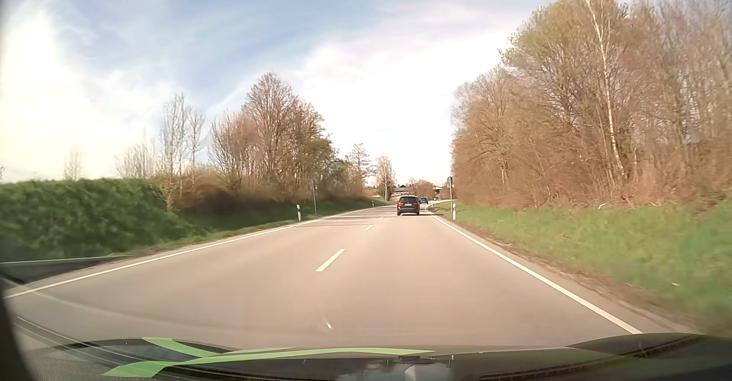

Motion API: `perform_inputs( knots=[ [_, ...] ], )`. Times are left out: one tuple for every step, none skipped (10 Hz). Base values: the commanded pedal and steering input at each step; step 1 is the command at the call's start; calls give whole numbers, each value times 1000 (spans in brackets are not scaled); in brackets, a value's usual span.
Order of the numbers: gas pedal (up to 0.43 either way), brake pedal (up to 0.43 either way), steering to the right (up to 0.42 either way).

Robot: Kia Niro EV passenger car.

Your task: Follow the waypoints while adhering to traffic rules and regulations

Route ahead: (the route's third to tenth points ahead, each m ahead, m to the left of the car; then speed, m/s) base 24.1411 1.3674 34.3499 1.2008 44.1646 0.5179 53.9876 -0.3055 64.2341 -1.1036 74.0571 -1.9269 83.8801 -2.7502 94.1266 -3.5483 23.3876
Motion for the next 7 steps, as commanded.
perform_inputs(
  knots=[
    [118, 0, 7],
    [118, 0, 7],
    [118, 0, 7],
    [118, 0, 7],
    [118, 0, 7],
    [118, 0, 6],
    [118, 0, 6]
  ],
)
